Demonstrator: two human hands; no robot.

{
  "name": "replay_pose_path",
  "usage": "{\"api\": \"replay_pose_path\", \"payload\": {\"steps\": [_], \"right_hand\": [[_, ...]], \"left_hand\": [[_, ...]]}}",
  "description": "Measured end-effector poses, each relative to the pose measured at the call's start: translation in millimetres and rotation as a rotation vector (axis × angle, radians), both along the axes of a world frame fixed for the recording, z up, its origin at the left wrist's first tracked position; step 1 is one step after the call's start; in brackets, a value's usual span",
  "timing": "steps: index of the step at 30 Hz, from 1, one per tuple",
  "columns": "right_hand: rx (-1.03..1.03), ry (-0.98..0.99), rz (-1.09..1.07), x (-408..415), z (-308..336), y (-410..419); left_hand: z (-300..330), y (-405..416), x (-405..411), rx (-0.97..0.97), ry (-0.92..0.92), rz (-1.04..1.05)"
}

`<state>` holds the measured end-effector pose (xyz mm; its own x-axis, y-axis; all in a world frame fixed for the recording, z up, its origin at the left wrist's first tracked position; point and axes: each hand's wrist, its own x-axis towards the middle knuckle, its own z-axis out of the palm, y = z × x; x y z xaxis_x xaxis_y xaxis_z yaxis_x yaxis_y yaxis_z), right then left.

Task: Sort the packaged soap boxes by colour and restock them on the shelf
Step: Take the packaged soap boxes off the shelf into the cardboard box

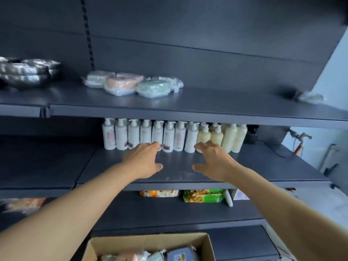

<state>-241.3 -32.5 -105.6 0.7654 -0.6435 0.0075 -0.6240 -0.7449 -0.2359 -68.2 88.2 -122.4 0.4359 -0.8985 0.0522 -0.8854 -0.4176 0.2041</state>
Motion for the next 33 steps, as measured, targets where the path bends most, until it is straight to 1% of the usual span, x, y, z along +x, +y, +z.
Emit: {"api": "replay_pose_path", "payload": {"steps": [7, 14, 18, 21, 28, 33], "right_hand": [[-0.109, -0.118, -0.132, -56, 59, -52], [-0.159, -0.208, -0.235, -118, 92, -145], [-0.188, -0.225, -0.260, -156, 102, -229], [-0.193, -0.217, -0.277, -187, 105, -302], [-0.202, -0.141, -0.370, -249, 110, -467], [-0.188, -0.109, -0.482, -273, 109, -556]], "left_hand": [[63, -71, -39, -0.128, -0.061, -0.102], [104, -170, -98, -0.274, -0.091, -0.212], [121, -244, -139, -0.307, -0.097, -0.221], [125, -305, -168, -0.322, -0.065, -0.200], [129, -440, -223, -0.272, -0.046, -0.150], [130, -505, -244, -0.235, -0.070, -0.135]]}}
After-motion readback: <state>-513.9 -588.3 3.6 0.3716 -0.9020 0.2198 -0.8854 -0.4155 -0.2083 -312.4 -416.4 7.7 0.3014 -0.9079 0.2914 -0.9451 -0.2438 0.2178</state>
